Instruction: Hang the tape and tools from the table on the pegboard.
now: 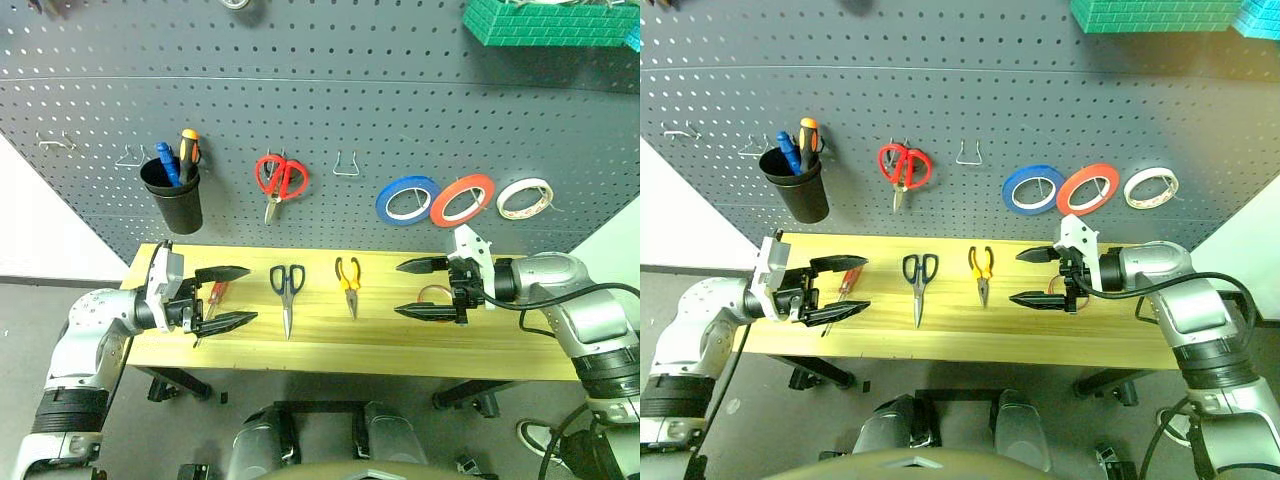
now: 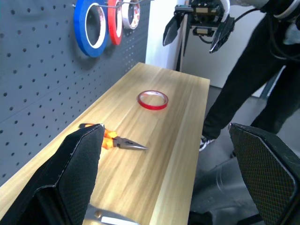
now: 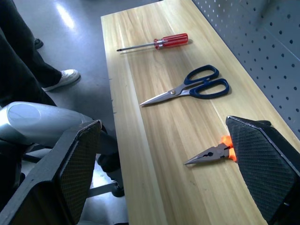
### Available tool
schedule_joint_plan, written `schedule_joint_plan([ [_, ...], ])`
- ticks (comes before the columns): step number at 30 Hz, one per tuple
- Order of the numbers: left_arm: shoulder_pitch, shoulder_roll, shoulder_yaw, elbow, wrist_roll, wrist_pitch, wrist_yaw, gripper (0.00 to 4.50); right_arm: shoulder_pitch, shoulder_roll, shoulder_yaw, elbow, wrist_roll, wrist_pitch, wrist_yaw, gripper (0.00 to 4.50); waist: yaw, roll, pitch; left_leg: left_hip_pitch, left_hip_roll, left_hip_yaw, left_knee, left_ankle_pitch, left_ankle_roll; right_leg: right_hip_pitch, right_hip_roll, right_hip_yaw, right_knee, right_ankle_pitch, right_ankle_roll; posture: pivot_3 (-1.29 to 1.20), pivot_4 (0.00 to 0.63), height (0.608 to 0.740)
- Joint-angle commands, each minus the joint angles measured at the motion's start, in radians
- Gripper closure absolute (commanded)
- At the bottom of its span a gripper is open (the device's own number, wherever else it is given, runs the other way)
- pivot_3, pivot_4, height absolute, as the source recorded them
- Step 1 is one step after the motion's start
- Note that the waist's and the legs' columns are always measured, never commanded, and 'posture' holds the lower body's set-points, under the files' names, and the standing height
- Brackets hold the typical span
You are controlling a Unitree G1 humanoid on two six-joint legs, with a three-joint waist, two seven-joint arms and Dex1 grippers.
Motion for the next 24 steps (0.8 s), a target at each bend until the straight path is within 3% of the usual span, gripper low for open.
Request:
schedule_joint_plan([
  [1,-0.015,-0.001,0.0,-0.019,-0.007,0.002,0.004,0.06,0.0,-0.005,-0.027,-0.014,0.014,-0.004,-0.003,0.0,0.0,0.0,0.003,0.0,0.0,0.0,0.0,0.0,0.0,0.0,0.0,0.0,0.0,0.0,0.0,-0.14,0.122,0.73],
  [12,-0.035,-0.002,-0.015,0.002,0.015,-0.016,0.012,0.06,-0.002,-0.009,-0.017,0.033,-0.055,0.002,-0.092,0.0,-0.001,0.001,0.008,0.0,0.0,0.0,0.001,0.0,0.0,0.0,0.0,0.0,0.0,0.0,0.0,-0.15,0.121,0.73],
  [19,-0.012,-0.018,-0.042,-0.04,0.106,-0.039,0.133,0.06,-0.008,-0.021,-0.018,0.036,-0.102,0.128,-0.202,0.0,-0.003,0.001,0.031,0.0,0.0,0.0,0.001,0.0,0.0,0.0,-0.001,0.0,0.001,0.0,0.0,-0.16,0.19,0.73],
  [22,-0.014,-0.052,-0.059,-0.065,0.142,-0.089,0.191,0.06,0.013,-0.056,0.005,0.015,-0.132,0.19,-0.221,0.0,-0.001,0.002,0.059,0.0,0.0,0.0,0.001,0.0,0.0,-0.001,-0.003,-0.001,0.001,0.0,0.0,-0.18,0.234,0.73],
  [24,-0.01,-0.054,-0.082,-0.118,0.154,-0.011,0.246,0.06,0.007,-0.052,0.024,0.044,-0.169,0.204,-0.255,0.0,-0.003,-0.001,0.084,0.0,0.0,0.0,0.002,0.0,0.0,-0.001,-0.004,0.0,0.001,0.0,-0.001,-0.2,0.273,0.73],
])
